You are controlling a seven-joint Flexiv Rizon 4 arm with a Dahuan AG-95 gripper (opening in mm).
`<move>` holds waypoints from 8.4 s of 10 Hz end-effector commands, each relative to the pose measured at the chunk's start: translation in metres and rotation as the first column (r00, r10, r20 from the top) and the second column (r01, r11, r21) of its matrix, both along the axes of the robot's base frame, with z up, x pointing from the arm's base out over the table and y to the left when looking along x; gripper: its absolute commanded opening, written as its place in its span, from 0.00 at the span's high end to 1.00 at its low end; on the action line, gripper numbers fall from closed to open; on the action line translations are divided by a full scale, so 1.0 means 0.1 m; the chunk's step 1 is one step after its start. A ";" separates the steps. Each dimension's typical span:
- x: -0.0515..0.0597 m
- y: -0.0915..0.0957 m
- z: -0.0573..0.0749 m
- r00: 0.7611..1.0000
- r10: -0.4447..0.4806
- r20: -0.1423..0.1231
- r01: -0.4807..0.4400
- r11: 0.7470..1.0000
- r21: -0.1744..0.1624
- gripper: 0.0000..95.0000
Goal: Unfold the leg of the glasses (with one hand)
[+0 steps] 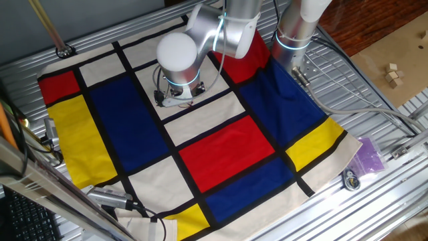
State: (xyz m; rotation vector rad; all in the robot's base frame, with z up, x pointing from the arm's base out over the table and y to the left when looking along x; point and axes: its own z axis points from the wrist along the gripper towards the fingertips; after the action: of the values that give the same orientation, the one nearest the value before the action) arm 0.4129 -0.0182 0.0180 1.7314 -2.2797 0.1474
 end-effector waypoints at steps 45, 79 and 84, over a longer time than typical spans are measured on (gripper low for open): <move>0.32 0.28 0.18 0.988 -0.148 0.047 0.149 0.989 -0.021 1.00; 0.65 -0.16 0.08 0.945 0.312 0.093 -0.315 0.949 0.008 1.00; 0.65 -0.14 0.07 0.946 0.310 0.095 -0.312 0.950 0.005 1.00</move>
State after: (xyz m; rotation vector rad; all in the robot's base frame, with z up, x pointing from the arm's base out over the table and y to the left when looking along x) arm 0.4781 -0.0322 0.0250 2.1283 -2.0577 0.2713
